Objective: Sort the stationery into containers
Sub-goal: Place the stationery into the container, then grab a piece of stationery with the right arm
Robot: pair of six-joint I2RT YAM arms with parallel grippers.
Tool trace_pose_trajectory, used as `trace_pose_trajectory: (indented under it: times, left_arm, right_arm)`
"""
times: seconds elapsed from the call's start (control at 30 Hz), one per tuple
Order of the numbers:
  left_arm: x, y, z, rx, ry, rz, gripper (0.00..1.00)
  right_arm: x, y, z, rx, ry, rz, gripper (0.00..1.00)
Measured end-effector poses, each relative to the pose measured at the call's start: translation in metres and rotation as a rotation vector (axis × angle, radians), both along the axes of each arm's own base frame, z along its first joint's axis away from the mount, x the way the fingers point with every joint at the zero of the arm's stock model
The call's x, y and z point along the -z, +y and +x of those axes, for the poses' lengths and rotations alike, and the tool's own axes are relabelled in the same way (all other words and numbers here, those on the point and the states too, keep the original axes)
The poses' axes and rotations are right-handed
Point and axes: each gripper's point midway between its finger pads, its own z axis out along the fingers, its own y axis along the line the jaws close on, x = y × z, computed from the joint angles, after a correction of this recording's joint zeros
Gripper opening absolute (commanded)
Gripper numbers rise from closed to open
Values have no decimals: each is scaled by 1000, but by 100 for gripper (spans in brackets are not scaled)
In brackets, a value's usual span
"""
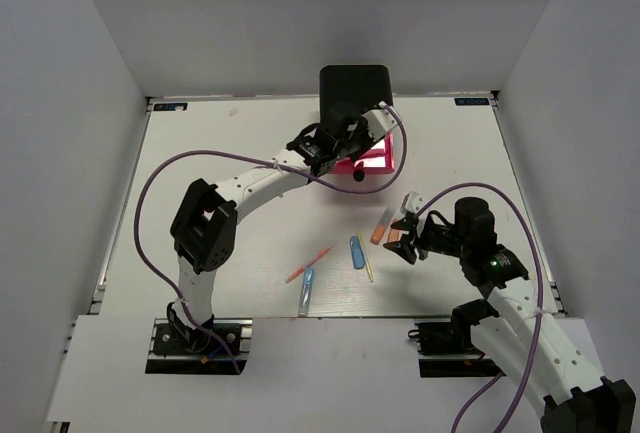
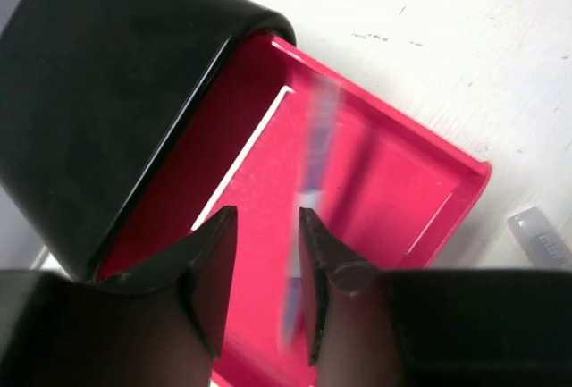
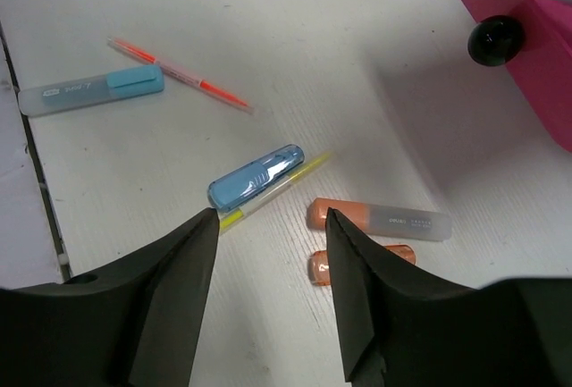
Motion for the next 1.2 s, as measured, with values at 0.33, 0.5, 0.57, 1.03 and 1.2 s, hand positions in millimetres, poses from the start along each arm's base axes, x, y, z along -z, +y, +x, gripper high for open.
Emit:
trace_pose_trajectory:
  times: [0.33, 0.5, 0.57, 1.03, 1.2]
  left_arm:
    - [-8, 9, 3, -60, -11, -10, 78]
    - [-52, 27, -15, -114, -18, -87, 88]
    - [-77, 47, -37, -142, 3, -151, 89]
    - [-11, 171, -180, -434, 403, -408, 95]
    - [28, 186, -194, -557, 526, -361, 95]
  right_arm:
    - [5, 0, 1, -7, 9, -15, 50]
    - [20, 0, -4, -40, 53, -52, 34]
    - [29, 0, -7, -60, 93, -74, 36]
    - [96, 14, -6, -26, 415, -302, 47]
    - [98, 29, 16, 21, 428, -376, 56]
